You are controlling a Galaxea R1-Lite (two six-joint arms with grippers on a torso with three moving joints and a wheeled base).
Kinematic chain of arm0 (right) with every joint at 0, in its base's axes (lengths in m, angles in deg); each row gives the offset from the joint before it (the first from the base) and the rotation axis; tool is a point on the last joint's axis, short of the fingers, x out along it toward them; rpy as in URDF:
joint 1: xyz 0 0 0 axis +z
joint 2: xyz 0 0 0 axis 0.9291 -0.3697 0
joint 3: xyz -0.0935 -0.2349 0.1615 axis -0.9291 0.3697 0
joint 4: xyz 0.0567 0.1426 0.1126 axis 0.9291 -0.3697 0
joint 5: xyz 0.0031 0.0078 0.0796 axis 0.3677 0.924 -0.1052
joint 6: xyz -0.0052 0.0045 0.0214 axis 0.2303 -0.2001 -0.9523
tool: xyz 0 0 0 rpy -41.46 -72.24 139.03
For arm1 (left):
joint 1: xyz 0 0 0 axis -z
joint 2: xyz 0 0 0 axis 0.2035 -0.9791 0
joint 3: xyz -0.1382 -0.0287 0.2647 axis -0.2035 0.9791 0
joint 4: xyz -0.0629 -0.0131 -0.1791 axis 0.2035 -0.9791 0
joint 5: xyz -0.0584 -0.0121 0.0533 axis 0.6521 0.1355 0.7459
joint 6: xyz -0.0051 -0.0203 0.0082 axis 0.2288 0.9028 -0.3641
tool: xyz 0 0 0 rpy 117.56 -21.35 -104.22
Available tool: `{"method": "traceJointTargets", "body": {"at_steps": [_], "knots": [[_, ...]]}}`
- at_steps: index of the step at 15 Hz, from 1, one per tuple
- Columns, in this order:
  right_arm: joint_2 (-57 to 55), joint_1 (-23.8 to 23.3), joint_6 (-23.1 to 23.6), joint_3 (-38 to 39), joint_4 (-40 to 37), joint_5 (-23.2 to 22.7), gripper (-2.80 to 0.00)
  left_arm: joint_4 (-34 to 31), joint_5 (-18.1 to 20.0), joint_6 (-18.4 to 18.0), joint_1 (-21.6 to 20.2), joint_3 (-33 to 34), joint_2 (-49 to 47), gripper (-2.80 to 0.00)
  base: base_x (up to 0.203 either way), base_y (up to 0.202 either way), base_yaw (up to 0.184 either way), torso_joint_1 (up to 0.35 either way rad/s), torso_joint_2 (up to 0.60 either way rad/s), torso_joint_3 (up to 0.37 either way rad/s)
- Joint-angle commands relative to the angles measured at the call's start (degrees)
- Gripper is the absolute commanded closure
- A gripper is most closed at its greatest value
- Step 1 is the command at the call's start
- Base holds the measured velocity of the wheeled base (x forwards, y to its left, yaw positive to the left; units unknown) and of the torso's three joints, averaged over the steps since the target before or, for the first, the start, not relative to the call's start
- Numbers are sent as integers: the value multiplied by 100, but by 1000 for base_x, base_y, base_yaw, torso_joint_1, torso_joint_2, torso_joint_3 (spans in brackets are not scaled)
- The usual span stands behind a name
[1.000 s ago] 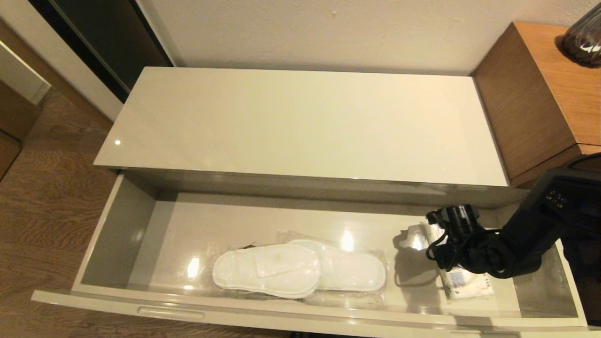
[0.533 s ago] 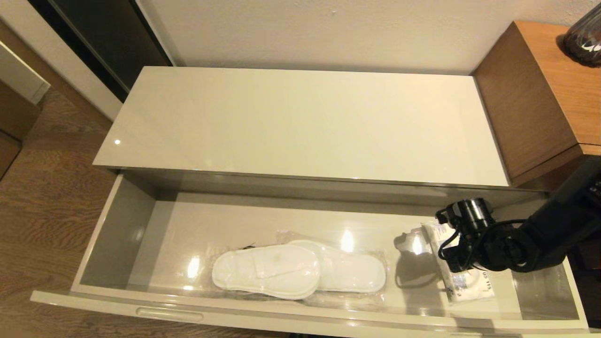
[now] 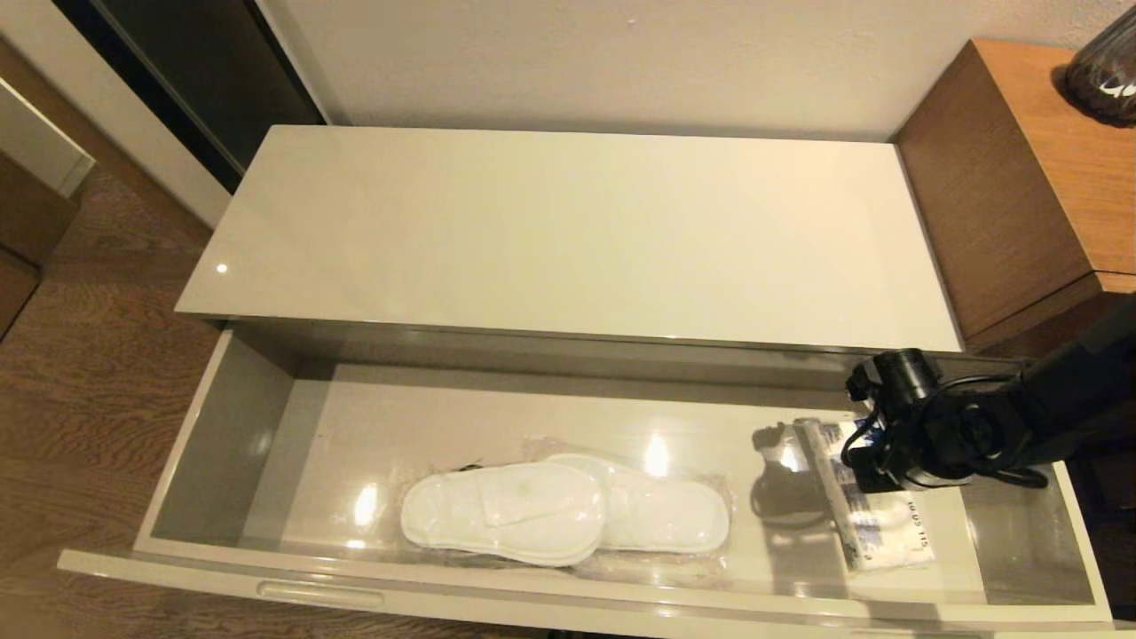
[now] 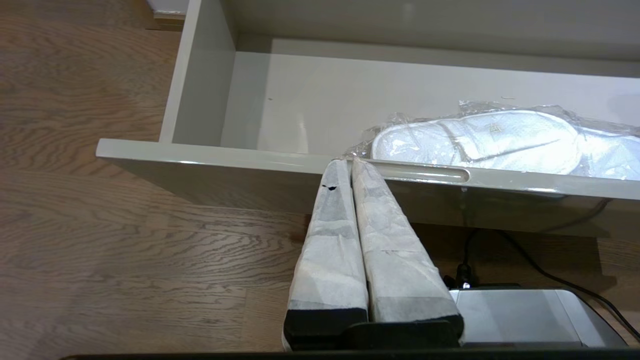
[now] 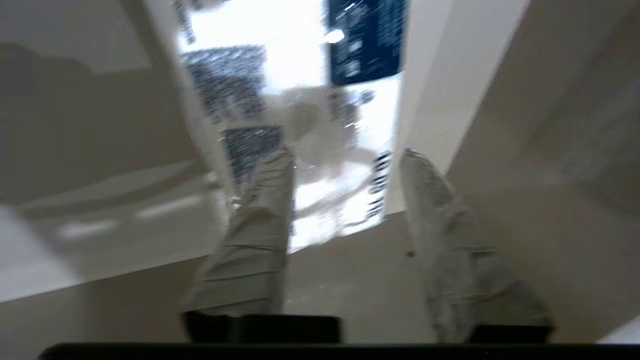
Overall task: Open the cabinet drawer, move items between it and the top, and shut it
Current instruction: Take out the tissue from the drawer
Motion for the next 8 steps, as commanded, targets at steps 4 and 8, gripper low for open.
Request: {"method": "traceJointTargets", "body": {"at_steps": [4,8], "knots": [[-408,-23,-661,-38,8,-228,-280,2,1,3,-2,-1,0,0,0,0,0,0,0,0],[-571,-135,-782,46,777,-370,-280,2,1,3,-2,-1,0,0,0,0,0,0,0,0]]}}
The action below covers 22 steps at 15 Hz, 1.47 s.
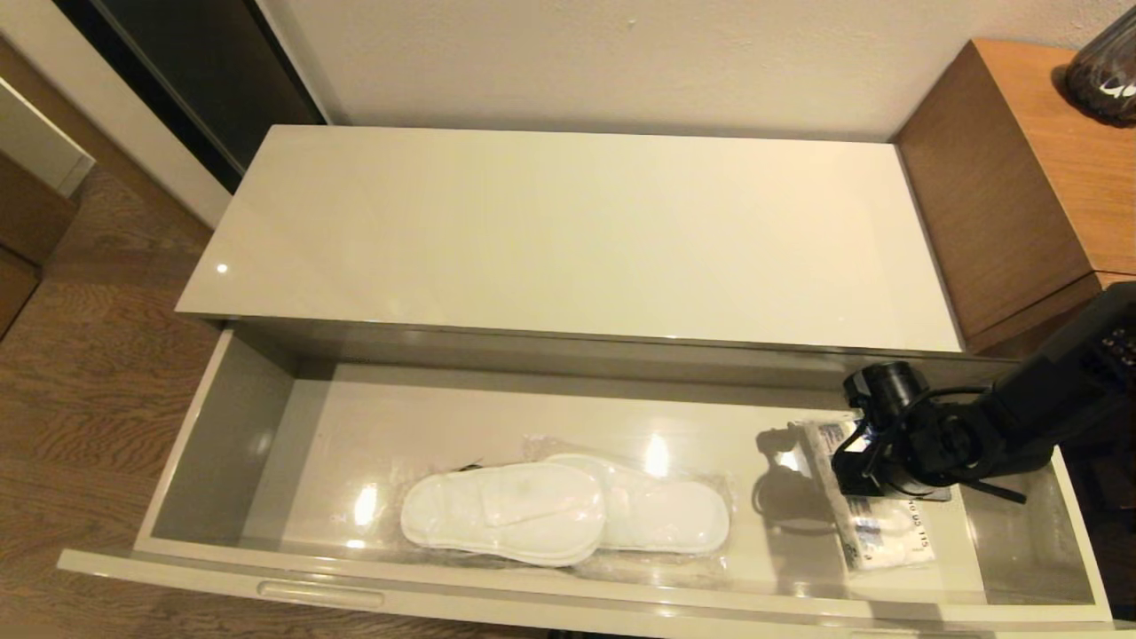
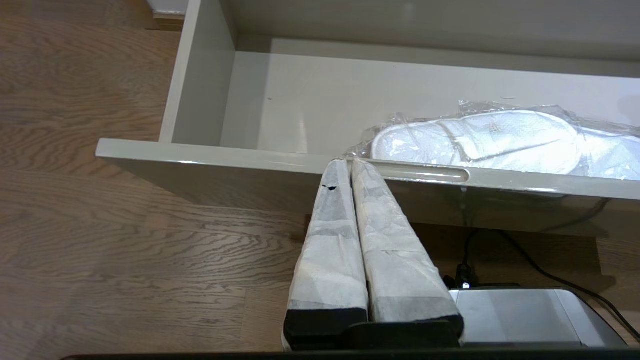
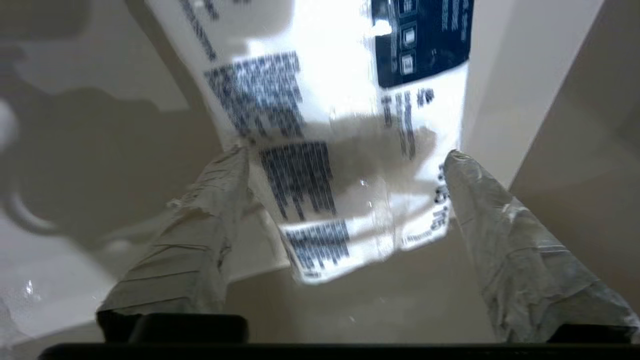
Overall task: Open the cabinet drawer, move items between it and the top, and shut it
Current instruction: Take out the tissue from the drawer
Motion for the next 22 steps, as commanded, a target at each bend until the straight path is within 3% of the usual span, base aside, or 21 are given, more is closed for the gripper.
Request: {"method": "traceJointTargets", "body": {"at_steps": [1,5,8,12,13,18,22], "knots": [[-141,-117,54,92,616,-22,-280,4,2,5,-2,1,-1,0,0,0,0,0,0,0],[-431,-333,292,437,1790,-442,-280,4,2,5,-2,1,0,0,0,0,0,0,0,0],[-440,-398,369,700,2005,-930,-280,4,2,5,-2,1,0,0,0,0,0,0,0,0],[-447,-497,373,834,2001,-1249,-280,4,2,5,-2,1,0,0,0,0,0,0,0,0],[-454,-531,377,822,1980,-1288,0,4,2,5,-2,1,0,0,0,0,0,0,0,0],[-113,-548,395,767,1670,-1328,0,4,2,5,-2,1,0,0,0,0,0,0,0,0],[851,-541,387,634,343,-1581,0,4,2,5,-2,1,0,0,0,0,0,0,0,0]]}}
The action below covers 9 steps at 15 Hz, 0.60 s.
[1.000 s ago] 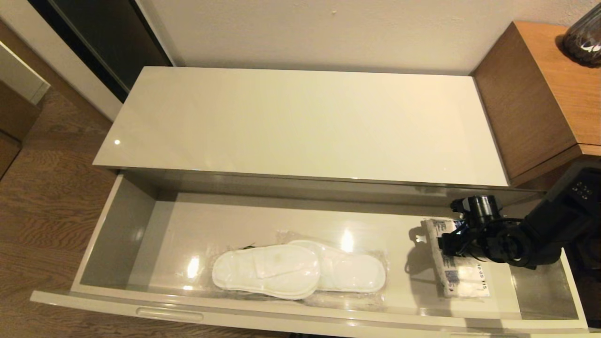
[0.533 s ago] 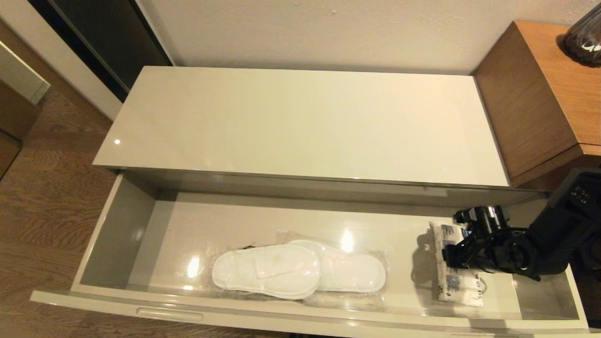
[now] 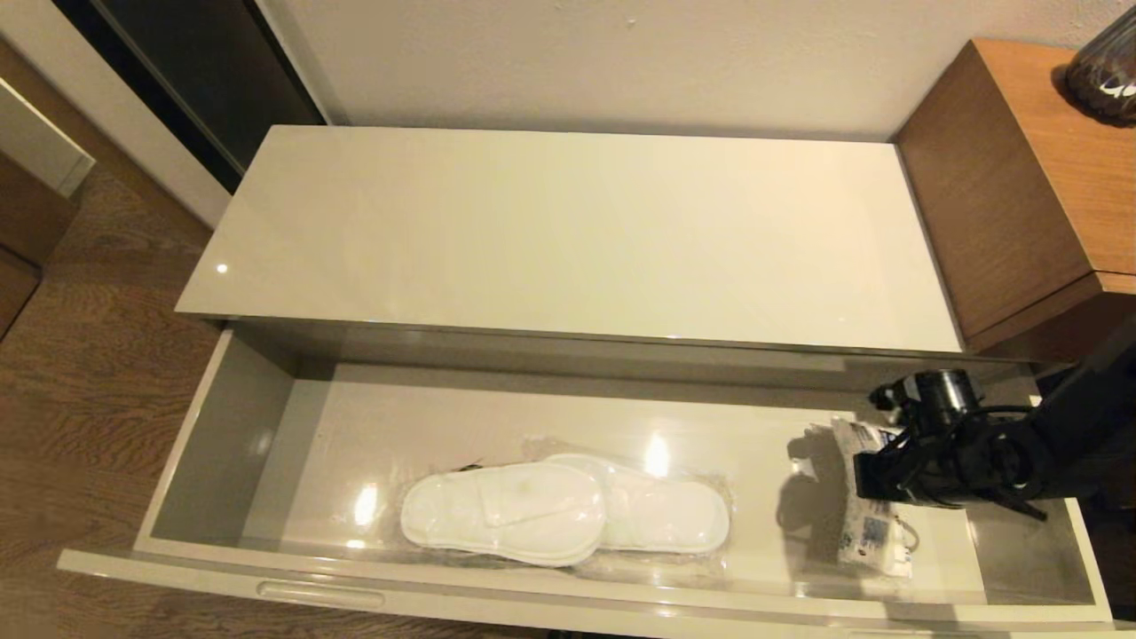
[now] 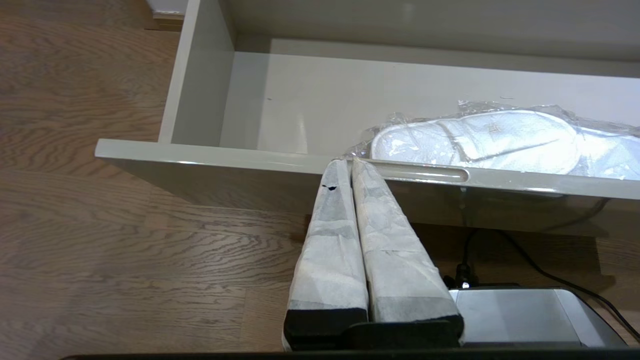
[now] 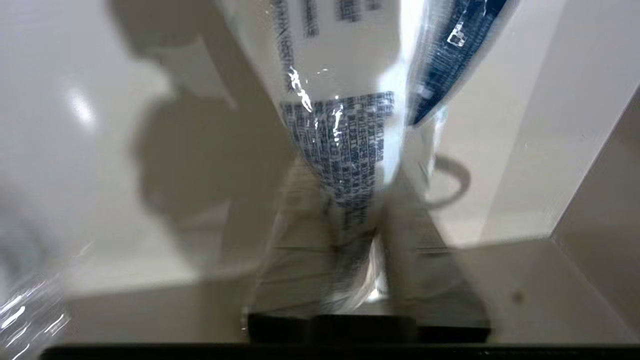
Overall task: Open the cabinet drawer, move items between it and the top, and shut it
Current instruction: Take out the tissue from the drawer
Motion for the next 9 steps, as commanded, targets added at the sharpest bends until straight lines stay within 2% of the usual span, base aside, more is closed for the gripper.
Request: {"method": "traceJointTargets", "body": {"at_steps": [1,7,9], "knots": [[631,5,-13,-134,-662,-53,0,2,0,4,-2,1,0,0,0,0,0,0,0,0],[1195,0,-17,-874,-2008,-71,0,2,0,4,-2,1,0,0,0,0,0,0,0,0],[1361,6,-13,-1327,-2747,-95,0,2,0,4,-2,1,0,0,0,0,0,0,0,0]]}}
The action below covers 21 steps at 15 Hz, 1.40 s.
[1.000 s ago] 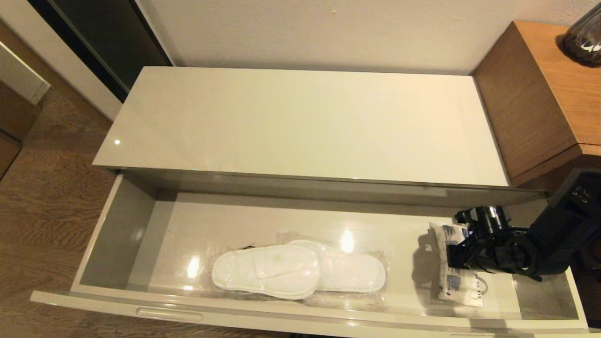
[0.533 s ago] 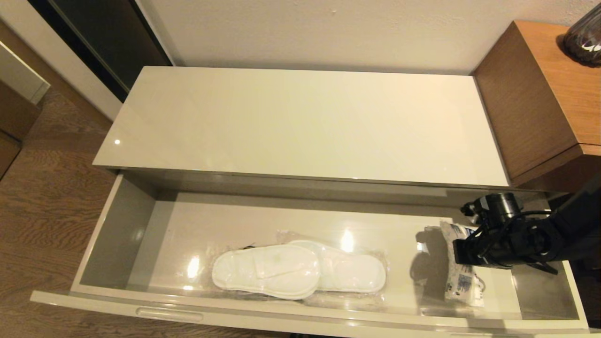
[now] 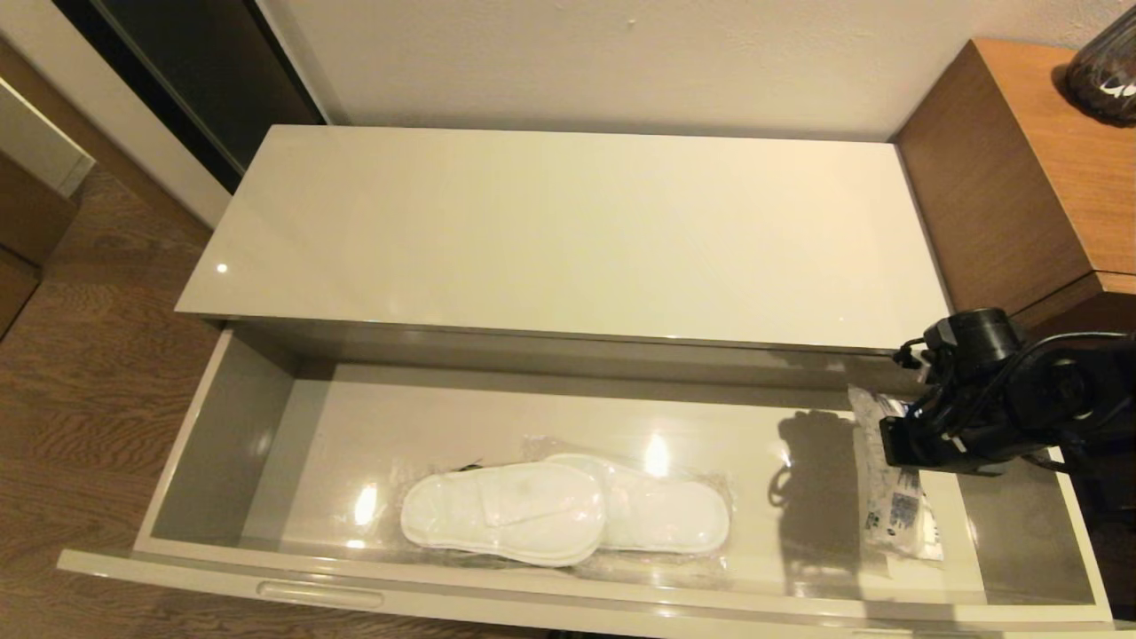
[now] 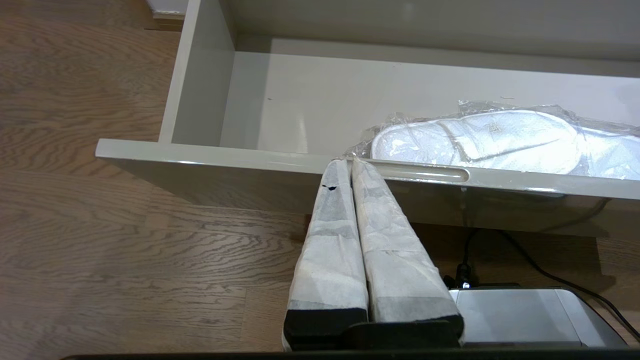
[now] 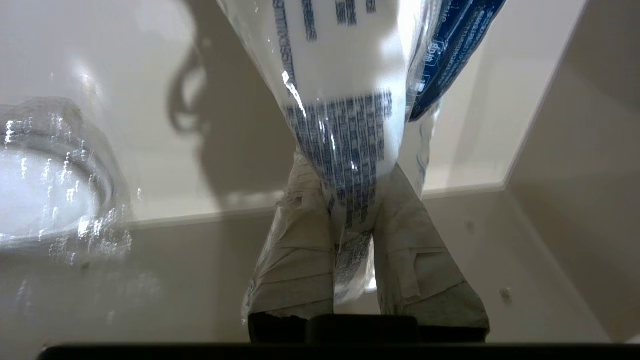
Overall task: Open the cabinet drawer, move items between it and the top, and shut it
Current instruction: Take out the tissue from the drawer, then place the tissue on the table
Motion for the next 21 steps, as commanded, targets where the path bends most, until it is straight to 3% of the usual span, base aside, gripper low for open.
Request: {"method": "traceJointTargets", "body": {"at_steps": [1,6,13,17,19,21], "knots": [[341,13,3,-569,-872,-125,0,2,2,7,-2,-1,0,0,0,0,0,0,0,0],[629,202,87,-1708,-3323,-720,0,2,2,7,-2,-1,0,0,0,0,0,0,0,0],[1152,589,41,-2934,-5383,-850,0,2,2,7,-2,-1,0,0,0,0,0,0,0,0],[1174,785,-38,-4731,-6575,-876,0,2,2,7,-2,-1,0,0,0,0,0,0,0,0],[1048,819,20,-5492,-6756,-610,0,2,2,7,-2,-1,0,0,0,0,0,0,0,0],[853,841,226,-5523,-6180,398,0,2,2,7,-2,6,0,0,0,0,0,0,0,0]]}}
